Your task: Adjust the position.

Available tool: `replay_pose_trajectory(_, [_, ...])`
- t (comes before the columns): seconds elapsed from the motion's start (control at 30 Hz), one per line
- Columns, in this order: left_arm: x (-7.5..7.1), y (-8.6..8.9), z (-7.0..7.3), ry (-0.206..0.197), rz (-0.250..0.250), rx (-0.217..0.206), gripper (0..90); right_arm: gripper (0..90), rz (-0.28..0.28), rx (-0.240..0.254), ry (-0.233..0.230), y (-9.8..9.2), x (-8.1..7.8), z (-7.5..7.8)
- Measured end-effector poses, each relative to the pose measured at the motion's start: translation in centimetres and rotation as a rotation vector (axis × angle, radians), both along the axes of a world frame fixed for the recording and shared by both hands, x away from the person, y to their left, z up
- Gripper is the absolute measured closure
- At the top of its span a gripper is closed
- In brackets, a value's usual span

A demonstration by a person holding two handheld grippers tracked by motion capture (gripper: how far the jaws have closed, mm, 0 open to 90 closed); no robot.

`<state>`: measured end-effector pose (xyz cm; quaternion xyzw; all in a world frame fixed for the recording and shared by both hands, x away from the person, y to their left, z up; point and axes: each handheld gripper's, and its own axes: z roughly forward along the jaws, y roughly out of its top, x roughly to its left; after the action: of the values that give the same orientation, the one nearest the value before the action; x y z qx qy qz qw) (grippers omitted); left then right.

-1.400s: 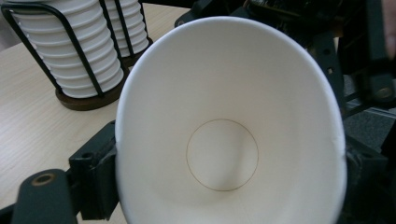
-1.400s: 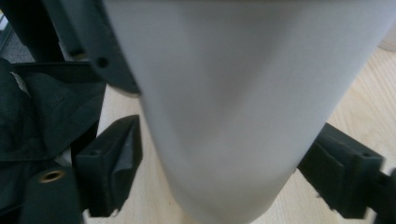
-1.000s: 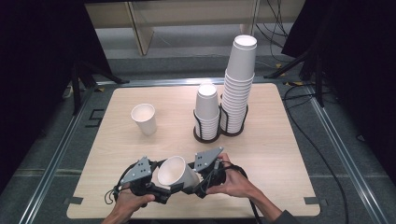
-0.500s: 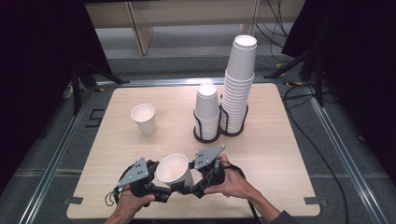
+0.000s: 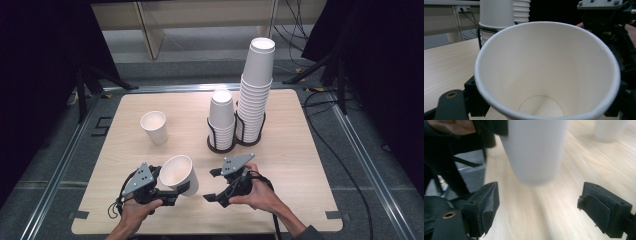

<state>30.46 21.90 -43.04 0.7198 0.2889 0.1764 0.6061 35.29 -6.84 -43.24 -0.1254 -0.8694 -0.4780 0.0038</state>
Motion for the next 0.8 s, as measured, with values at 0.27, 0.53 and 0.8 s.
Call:
replay_pose_trajectory(0.27, [0.6, 0.4, -0.2, -0.017, 0.044, 0.034, 17.6, 18.6, -0.076, -0.039, -0.056, -2.0, 0.2, -0.2])
replay_pose_trajectory(0.53, [1.1, 0.8, -0.5, -0.022, 0.08, 0.057, 17.5, 17.1, -0.155, -0.018, -0.052, -3.0, 0.0, -0.5])
replay_pose_trajectory(0.8, [1.8, 1.1, -0.9, -0.019, 0.107, 0.039, 17.4, 15.7, -0.212, -0.01, -0.046, -3.6, -0.4, -1.0])
